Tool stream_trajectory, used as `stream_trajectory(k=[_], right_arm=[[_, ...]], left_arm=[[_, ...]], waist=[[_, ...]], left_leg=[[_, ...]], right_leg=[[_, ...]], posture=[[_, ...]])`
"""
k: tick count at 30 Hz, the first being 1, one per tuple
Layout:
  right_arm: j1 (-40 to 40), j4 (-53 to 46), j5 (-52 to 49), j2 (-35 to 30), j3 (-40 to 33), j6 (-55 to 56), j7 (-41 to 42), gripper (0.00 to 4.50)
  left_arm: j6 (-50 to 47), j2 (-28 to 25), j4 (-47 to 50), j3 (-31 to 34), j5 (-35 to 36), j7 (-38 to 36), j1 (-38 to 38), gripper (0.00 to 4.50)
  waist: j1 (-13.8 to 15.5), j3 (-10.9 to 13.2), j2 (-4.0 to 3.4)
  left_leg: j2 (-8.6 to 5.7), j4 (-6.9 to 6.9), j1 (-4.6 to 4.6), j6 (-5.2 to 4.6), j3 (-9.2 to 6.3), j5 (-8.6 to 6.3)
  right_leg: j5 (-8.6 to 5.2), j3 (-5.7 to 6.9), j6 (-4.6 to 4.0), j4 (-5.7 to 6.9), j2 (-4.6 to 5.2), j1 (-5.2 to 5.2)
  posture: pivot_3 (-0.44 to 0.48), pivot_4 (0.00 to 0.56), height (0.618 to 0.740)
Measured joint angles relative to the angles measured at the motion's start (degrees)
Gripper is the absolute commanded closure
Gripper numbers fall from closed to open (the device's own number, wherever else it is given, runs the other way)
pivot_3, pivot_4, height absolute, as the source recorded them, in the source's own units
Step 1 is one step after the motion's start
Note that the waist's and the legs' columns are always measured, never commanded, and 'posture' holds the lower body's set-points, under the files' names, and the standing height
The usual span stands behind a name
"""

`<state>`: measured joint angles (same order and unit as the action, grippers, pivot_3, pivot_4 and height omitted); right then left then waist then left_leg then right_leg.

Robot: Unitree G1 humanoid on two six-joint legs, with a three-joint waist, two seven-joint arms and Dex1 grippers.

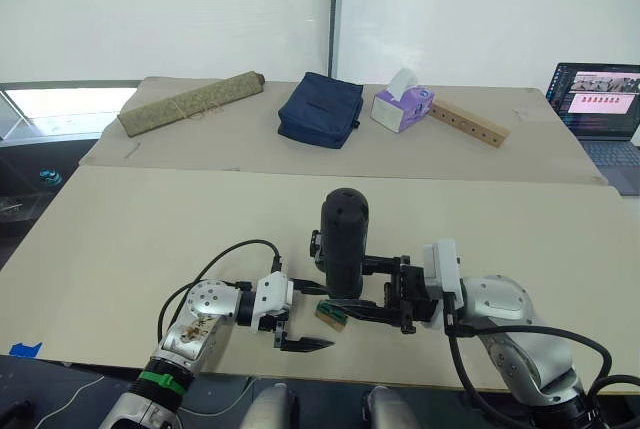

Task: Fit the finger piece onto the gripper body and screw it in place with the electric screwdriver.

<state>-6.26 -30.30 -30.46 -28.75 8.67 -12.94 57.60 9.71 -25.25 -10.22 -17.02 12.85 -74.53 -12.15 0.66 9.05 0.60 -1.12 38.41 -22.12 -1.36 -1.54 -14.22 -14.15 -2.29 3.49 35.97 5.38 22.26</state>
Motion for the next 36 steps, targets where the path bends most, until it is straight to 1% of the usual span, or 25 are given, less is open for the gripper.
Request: stream_trajectory(k=[36], right_arm=[[0.0, 0.71, 2.11, 1.01, 0.83, 1.21, 1.05, 2.6]], left_arm=[[0.03, 0.08, -0.12, 0.0, 0.0, 0.07, 0.03, 0.0]], waist=[[0.0, -0.04, -0.05]], left_leg=[[0.0, -0.01, 0.02, 0.0, 0.0, 0.0]], right_leg=[[0.0, 0.0, 0.0, 0.0, 0.0, -0.01]], posture=[[0.0, 0.15, 0.74]])
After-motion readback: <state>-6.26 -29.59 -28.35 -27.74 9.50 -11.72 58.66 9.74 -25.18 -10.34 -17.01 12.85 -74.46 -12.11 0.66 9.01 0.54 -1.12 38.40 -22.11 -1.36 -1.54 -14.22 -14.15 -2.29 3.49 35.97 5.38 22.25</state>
